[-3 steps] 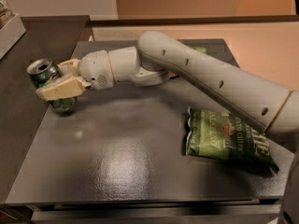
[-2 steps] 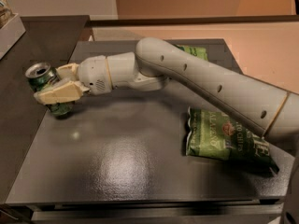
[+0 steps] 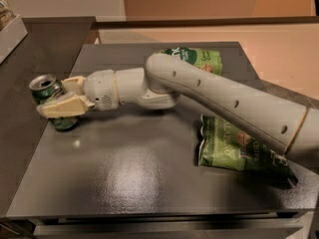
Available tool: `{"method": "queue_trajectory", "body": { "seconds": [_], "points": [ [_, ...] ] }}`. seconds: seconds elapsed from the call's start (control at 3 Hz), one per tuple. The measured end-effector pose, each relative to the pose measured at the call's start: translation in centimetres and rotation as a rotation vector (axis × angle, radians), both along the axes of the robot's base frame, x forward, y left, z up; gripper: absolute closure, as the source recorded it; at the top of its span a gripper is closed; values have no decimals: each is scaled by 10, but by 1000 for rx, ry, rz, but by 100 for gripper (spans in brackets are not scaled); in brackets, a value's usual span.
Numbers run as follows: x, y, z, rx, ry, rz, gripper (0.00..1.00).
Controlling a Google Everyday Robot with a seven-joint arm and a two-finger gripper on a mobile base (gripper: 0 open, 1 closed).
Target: Place green can upright
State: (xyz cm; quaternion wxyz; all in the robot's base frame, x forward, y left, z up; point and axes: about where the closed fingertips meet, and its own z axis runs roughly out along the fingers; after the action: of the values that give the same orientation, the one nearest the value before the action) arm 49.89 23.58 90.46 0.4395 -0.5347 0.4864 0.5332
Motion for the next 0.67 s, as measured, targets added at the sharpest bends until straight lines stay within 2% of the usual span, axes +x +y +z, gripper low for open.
{"method": "queue_trajectory", "body": {
  "seconds": [0.67],
  "points": [
    [0, -6, -13, 17, 26, -69, 61]
  ]
}}
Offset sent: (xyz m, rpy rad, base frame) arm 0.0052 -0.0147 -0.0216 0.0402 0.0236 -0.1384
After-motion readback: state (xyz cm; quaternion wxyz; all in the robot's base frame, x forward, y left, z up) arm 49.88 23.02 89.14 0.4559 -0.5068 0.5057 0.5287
